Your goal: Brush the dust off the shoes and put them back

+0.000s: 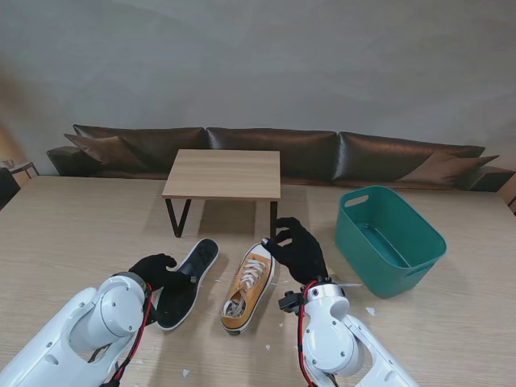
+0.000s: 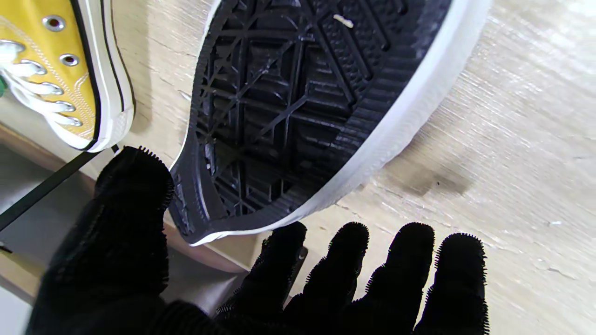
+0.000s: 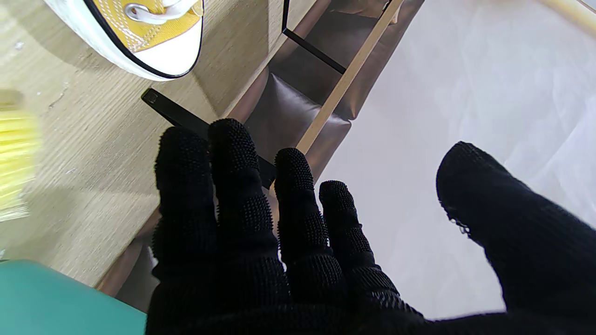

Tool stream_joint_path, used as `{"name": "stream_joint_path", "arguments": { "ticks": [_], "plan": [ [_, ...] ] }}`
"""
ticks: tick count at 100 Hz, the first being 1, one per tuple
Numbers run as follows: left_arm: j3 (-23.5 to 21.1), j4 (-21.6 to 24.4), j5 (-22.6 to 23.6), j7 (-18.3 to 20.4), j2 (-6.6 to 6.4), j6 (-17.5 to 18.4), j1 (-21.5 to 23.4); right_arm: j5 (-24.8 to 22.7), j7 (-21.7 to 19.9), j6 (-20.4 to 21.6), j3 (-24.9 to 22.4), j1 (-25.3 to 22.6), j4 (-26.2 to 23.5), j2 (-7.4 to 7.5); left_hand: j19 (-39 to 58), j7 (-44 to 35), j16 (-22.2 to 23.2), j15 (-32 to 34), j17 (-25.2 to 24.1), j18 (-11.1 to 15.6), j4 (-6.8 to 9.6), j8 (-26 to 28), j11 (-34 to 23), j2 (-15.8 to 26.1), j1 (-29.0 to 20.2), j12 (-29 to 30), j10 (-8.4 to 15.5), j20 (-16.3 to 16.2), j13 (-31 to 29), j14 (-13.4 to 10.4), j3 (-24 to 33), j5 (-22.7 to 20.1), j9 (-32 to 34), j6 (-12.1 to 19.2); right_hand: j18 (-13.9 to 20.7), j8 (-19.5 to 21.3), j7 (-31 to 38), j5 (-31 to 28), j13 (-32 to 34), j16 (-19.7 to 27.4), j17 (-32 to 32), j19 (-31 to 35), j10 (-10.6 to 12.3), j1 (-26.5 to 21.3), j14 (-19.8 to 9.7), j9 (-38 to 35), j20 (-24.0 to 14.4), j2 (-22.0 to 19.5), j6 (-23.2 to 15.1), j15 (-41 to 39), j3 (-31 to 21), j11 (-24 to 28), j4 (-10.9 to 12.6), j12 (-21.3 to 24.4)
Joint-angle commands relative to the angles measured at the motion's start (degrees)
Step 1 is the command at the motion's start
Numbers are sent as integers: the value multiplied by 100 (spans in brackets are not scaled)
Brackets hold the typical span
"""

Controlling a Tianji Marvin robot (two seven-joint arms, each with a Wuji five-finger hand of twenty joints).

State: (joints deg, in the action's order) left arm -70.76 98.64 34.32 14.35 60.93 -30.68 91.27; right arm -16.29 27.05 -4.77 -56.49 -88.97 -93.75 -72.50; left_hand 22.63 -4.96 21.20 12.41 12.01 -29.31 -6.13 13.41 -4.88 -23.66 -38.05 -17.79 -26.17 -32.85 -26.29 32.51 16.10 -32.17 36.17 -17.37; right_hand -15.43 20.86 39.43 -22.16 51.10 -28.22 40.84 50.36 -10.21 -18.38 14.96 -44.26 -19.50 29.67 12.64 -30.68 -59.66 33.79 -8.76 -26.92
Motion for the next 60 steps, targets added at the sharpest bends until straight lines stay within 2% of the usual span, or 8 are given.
{"name": "stream_joint_path", "arguments": {
  "ticks": [1,13,15,21,26,36,52,60],
  "plan": [
    [-55,181,78,107,2,43,93,-1,-83,-1,24,-27,-4,-28,-377,11,-80,-151,139,-253,224,-59,51,185,32,77,-120,-111,275,152,-291,87,-98,166,16,-18,-40,-71,-70,-4,-2563,-151,-102,257,161,-57,-137,-173,-31,-68,-64,-34,167,8],
    [-222,474,233,136,-9,133,285,-19,-101,-2,28,-24,-1,-20,-526,-41,-89,-168,149,-196,240,-41,48,218,-17,81,-82,-218,311,91,-369,-17,-96,231,11,-17,-38,-73,-78,-4,-2561,-153,-102,258,161,-50,-140,-175,-32,-66,-63,-37,166,9],
    [-254,535,260,148,-12,154,322,-29,-108,1,28,-23,1,-16,-667,-67,-71,-175,125,-110,271,11,49,263,-113,64,-17,-511,319,15,-533,-52,-83,256,10,-17,-38,-73,-80,-4,-2561,-153,-103,260,159,-49,-141,-176,-33,-65,-61,-38,165,9],
    [-368,718,385,178,-20,307,453,-79,-142,11,27,-21,7,2,-596,-160,94,-66,2,165,290,102,-9,300,-252,-35,131,-853,332,-253,-615,-169,-27,339,4,-16,-32,-99,-86,-3,-2564,-157,-109,264,162,-54,-142,-180,-62,-61,-54,-39,165,10],
    [-475,846,581,182,-25,567,569,-138,-190,18,23,-21,9,25,-470,-214,334,67,7,283,295,187,-62,322,-309,-165,191,-1182,239,-438,-624,-236,87,395,-1,-18,-34,-112,-93,-1,-2562,-157,-100,266,162,-47,-144,-182,-79,-56,-46,-47,166,13],
    [-673,1033,817,87,-14,1161,765,-259,-276,31,11,-42,-1,70,-355,-340,590,216,-39,392,301,332,-130,281,-417,-327,299,-1555,158,-545,-551,-441,274,464,-19,-17,-25,-202,-135,6,-2572,-168,-114,259,160,20,-147,-182,-235,-32,-28,-77,169,19],
    [-826,1071,615,-294,45,1990,889,-524,-537,33,-44,-158,-119,194,-434,-516,620,189,-159,437,309,452,-175,180,-591,-383,453,-1624,162,-628,-388,-820,459,581,-113,12,-89,-575,-223,-3,-2571,-151,-132,205,128,172,-204,-117,-645,-16,49,-84,174,-23],
    [-840,1043,361,-332,55,2250,901,-745,-787,-5,-84,-234,-219,296,-625,-487,540,21,-296,519,276,529,-108,114,-597,-355,555,-1571,261,-698,-135,-761,372,687,-119,136,-192,-657,-294,-120,-2545,-87,-138,188,84,446,-326,-12,-869,-203,88,101,188,-217]
  ]
}}
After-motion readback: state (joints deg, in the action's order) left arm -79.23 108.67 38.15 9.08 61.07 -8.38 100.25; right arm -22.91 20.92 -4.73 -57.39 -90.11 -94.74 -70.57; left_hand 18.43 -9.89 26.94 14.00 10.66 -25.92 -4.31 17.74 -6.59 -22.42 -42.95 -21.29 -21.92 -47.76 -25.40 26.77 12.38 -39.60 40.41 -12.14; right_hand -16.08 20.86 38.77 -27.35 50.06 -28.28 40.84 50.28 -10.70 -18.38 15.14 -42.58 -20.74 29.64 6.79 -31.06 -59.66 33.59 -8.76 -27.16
